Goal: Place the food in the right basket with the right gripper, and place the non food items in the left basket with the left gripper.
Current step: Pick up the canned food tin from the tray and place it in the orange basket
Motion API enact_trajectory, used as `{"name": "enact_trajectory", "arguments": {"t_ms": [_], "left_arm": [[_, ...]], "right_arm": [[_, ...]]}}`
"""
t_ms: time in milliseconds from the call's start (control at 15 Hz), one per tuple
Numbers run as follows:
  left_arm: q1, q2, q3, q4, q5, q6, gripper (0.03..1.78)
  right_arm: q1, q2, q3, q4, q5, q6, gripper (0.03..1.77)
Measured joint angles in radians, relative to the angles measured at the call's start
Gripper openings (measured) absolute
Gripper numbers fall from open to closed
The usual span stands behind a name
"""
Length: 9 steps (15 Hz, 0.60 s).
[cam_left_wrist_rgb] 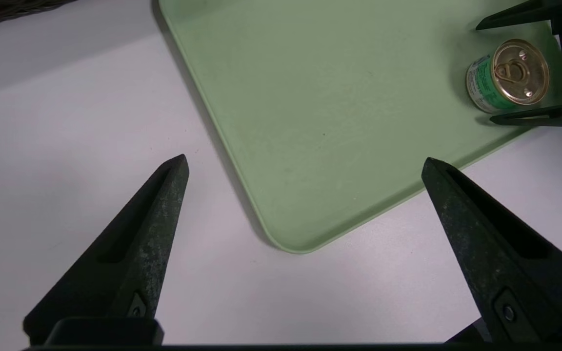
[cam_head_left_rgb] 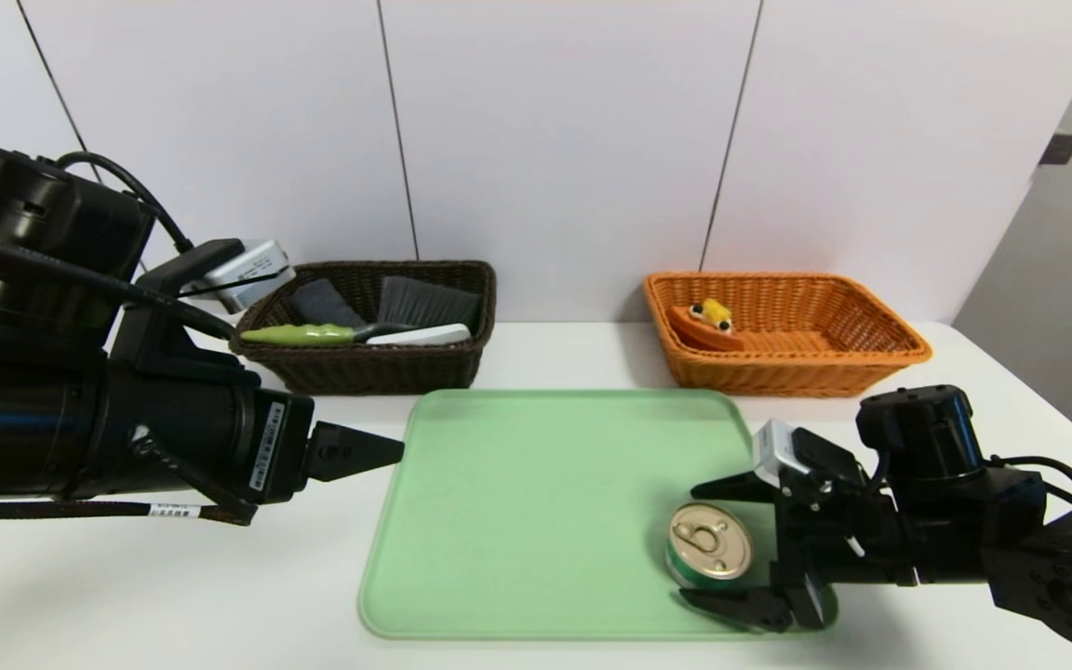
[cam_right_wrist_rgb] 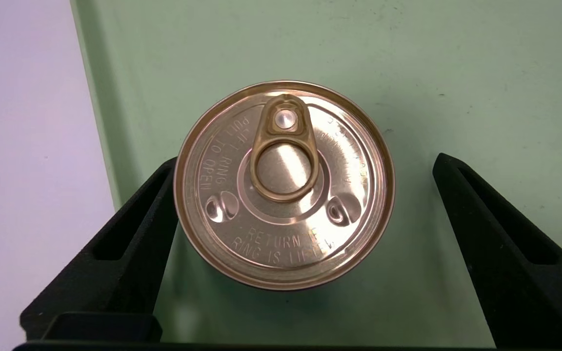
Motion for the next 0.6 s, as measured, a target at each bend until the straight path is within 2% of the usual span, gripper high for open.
{"name": "enact_trajectory", "arguments": {"t_ms": [467, 600], "left_arm": [[0.0, 0.001, 0.003, 0.0, 0.001, 0.0, 1.69], [0.0, 0.001, 0.003, -0.001, 0.002, 0.0, 1.69]], "right_arm": [[0.017, 0.012, -0.02, 0.0, 0.0, 0.037, 1.71], [0.017, 0.012, -0.02, 0.0, 0.0, 0.039, 1.4]]}}
